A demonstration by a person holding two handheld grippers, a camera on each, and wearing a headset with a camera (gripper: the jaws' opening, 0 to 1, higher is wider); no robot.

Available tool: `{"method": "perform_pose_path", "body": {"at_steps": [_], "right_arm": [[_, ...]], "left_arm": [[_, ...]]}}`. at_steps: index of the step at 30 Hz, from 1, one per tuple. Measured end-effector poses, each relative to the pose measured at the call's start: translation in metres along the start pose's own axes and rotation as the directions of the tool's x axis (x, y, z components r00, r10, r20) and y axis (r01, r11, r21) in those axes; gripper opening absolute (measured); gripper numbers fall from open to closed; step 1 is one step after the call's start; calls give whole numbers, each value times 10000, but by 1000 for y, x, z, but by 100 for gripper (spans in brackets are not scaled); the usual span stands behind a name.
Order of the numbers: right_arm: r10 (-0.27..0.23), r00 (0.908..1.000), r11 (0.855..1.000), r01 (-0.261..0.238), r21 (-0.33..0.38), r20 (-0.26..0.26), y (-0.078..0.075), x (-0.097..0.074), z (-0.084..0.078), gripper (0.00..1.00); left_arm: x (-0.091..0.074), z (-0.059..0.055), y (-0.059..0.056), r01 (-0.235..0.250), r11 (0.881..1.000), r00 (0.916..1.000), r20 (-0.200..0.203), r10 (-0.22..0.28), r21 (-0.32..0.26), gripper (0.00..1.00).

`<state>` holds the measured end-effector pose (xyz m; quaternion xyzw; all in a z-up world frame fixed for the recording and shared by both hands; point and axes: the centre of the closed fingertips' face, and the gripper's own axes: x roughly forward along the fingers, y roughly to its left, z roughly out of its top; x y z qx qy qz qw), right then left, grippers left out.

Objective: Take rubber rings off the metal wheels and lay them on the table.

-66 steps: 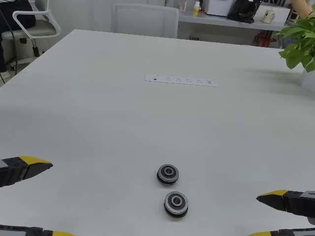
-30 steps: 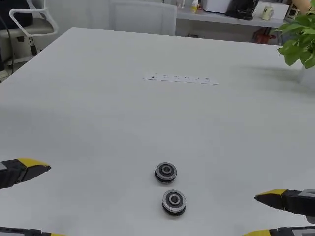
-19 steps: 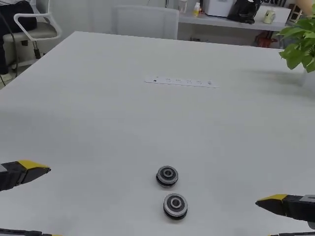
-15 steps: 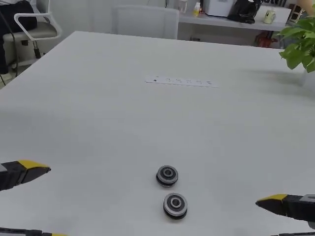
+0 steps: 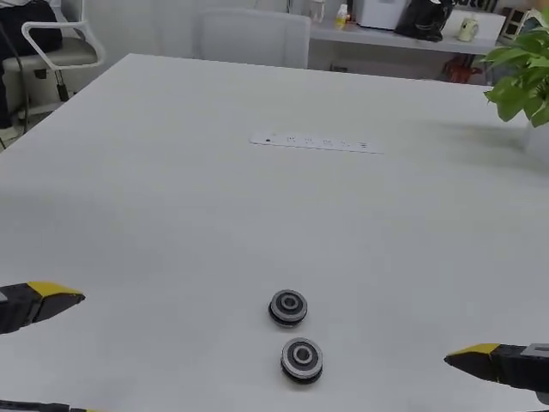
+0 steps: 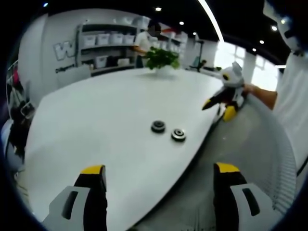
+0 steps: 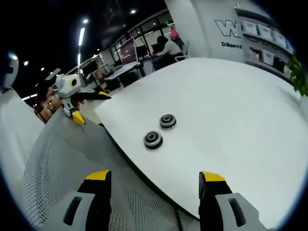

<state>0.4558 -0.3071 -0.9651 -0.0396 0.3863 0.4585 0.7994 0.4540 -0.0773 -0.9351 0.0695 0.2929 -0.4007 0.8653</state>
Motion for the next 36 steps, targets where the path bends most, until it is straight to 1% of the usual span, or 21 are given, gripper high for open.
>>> {"method": "perform_pose_path", "body": {"at_steps": [3,7,9,11,14,18,22,25,28,30,33,36], "right_arm": [[-17,9999,10000,16,38,168,-1,-1,3,73],[-43,9984,9996,27,282,572,-3,-3,8,73],[85,9982,9994,-105,329,601,-1,-2,9,73],[191,9988,9995,-202,245,456,2,-1,7,73],[153,9995,9998,-155,81,284,2,0,5,73],[128,9993,9998,-133,152,352,1,-1,6,73],[81,9996,9999,-85,133,277,0,-1,4,73],[133,9987,9997,-144,218,483,1,-1,8,74],[94,9987,9996,-108,270,497,0,-2,8,74],[15,9989,9998,-24,198,478,-1,-2,8,74],[88,9987,9999,-94,122,498,0,-2,9,76],[146,9952,9998,-131,-162,963,2,-4,19,77]], "left_arm": [[2,-1,-2,167,9999,9999,-32,-167,-14,93],[1,0,0,47,9999,10000,89,-46,-121,93],[0,0,0,13,9999,10000,56,-13,-129,92],[0,-1,0,8,9999,10000,20,-7,-115,93],[1,-1,0,20,10000,10000,-23,-20,-44,92],[0,-1,0,9,10000,10000,-52,-9,25,92],[2,0,-4,158,9998,9998,-78,-158,114,93],[1,2,-3,149,9992,9999,-56,-147,362,92],[1,2,-2,146,9994,9999,-88,-143,308,93],[1,3,-2,167,9993,9999,-37,-166,323,93],[1,7,-3,194,9991,9998,53,-196,372,93],[-1,14,-4,267,9988,9993,241,-277,420,92]]}}
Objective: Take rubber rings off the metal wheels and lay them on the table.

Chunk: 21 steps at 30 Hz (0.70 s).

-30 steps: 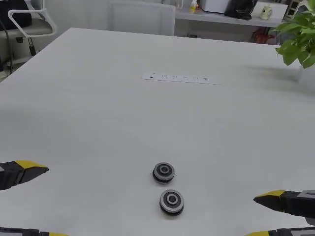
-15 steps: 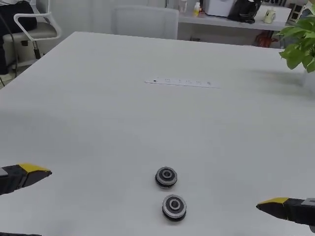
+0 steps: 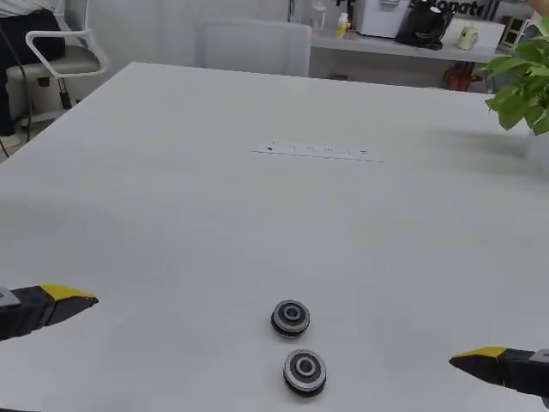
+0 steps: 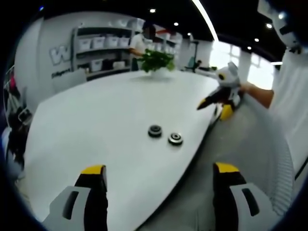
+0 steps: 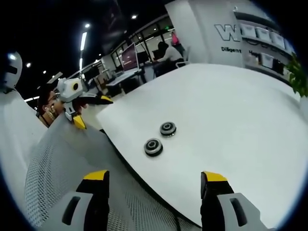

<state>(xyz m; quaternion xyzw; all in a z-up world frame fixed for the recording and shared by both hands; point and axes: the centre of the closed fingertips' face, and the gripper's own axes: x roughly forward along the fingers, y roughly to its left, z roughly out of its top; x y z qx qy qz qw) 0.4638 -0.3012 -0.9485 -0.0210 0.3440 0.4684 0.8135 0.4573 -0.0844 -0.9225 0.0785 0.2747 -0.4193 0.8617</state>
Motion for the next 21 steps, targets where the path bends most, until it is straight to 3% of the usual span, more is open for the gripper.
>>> {"method": "perform_pose_path", "body": {"at_steps": [5,13,21], "right_arm": [[56,9996,9997,-49,-222,286,0,-2,9,76],[182,9987,9971,-146,-744,471,4,-4,27,78],[289,9968,9909,-187,-1332,747,2,-4,56,79]], "left_arm": [[-3,19,1,147,9996,9989,432,-157,231,90],[-2,42,2,201,9972,9967,771,-256,715,89],[-1,63,4,242,9898,9949,937,-377,1406,88]]}}
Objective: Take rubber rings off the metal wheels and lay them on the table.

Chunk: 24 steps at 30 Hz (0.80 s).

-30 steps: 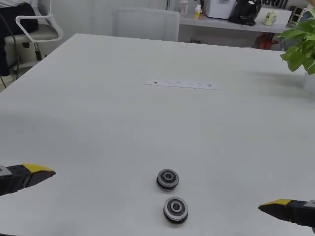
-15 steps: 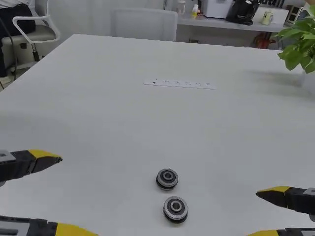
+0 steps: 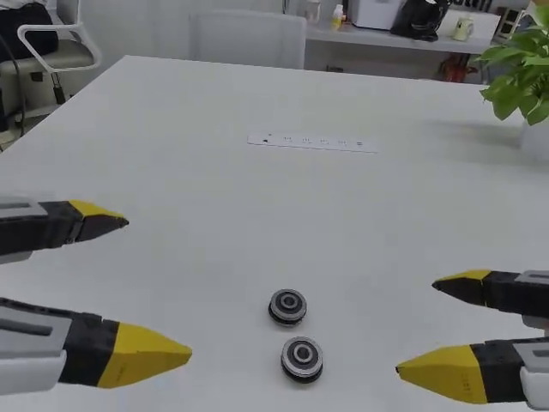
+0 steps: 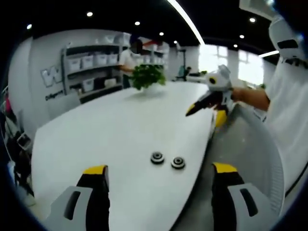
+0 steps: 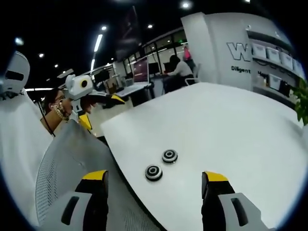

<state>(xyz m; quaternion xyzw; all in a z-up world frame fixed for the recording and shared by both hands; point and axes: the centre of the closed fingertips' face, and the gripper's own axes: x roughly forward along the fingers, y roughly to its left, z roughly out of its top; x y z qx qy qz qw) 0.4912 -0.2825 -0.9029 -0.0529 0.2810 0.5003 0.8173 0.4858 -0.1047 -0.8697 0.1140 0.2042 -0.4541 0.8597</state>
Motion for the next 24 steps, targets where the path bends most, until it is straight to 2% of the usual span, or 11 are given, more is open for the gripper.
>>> {"method": "perform_pose_path", "body": {"at_steps": [7,10,14,16,19,22,24], "right_arm": [[166,9999,9977,-163,-660,42,-1,10,22,79],[324,9995,9956,-316,-879,70,-1,15,30,79],[564,9981,9929,-535,-1064,239,-1,23,40,77],[729,9960,9918,-670,-1092,511,-2,29,47,72],[928,9939,9902,-858,-1105,597,-2,36,53,69],[1103,9918,9871,-1017,-1238,649,-2,44,61,69],[1161,9916,9842,-1072,-1410,565,-3,49,63,68]], "left_arm": [[5,15,5,98,9984,9999,61,-101,561,88],[8,23,5,250,9944,9995,144,-266,1031,86],[15,32,2,577,9927,9977,301,-612,1062,85],[23,37,-1,767,9895,9966,222,-800,1224,85],[39,47,-8,1081,9795,9933,229,-1136,1702,84],[52,56,-15,1509,9724,9858,463,-1614,1781,84],[61,59,-18,1783,9660,9808,453,-1898,1873,83]]}}
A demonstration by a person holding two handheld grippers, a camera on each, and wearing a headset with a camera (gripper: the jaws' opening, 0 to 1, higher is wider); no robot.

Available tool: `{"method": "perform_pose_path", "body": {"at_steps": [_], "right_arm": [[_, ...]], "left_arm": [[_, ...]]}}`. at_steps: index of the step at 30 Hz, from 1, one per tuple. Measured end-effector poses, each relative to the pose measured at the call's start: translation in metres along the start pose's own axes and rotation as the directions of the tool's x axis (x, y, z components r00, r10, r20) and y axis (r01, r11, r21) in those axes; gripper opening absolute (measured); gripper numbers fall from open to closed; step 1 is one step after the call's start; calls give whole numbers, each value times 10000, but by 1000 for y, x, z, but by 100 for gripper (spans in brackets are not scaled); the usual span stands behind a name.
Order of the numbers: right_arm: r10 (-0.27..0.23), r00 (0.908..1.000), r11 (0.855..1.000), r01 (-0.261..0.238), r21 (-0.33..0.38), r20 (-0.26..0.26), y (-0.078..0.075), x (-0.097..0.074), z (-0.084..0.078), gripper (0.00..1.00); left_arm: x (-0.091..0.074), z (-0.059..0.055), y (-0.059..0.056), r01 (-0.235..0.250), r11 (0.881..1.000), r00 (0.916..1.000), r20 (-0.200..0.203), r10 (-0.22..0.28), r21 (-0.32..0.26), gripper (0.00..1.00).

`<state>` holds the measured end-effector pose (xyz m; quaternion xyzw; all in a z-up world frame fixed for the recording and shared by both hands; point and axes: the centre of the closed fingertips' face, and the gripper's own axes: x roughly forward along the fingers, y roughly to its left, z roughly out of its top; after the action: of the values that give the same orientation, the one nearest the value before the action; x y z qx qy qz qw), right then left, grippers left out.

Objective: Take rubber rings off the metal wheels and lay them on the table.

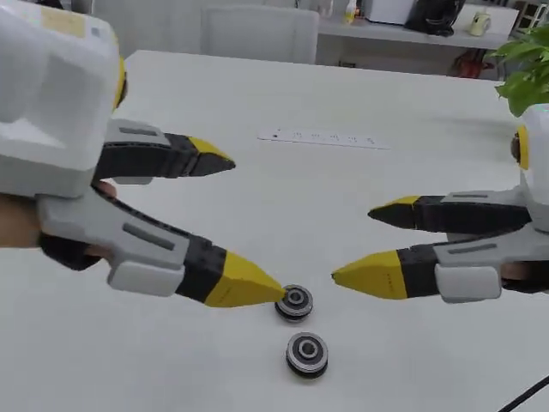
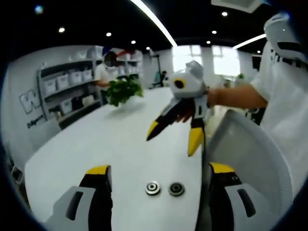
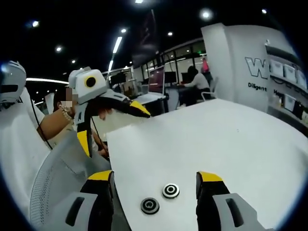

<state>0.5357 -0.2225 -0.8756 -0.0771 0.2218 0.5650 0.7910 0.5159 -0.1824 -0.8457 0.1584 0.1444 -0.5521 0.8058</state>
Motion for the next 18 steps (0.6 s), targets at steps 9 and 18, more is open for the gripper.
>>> {"method": "perform_pose_path", "body": {"at_steps": [9,18], "right_arm": [[268,9985,9987,-288,-416,-479,-5,16,-15,63],[446,9946,9990,-452,-45,-938,-4,24,-49,58]], "left_arm": [[34,-1,11,188,9996,9970,758,-173,-192,74],[50,-32,10,31,9978,9966,826,24,-664,67]]}}
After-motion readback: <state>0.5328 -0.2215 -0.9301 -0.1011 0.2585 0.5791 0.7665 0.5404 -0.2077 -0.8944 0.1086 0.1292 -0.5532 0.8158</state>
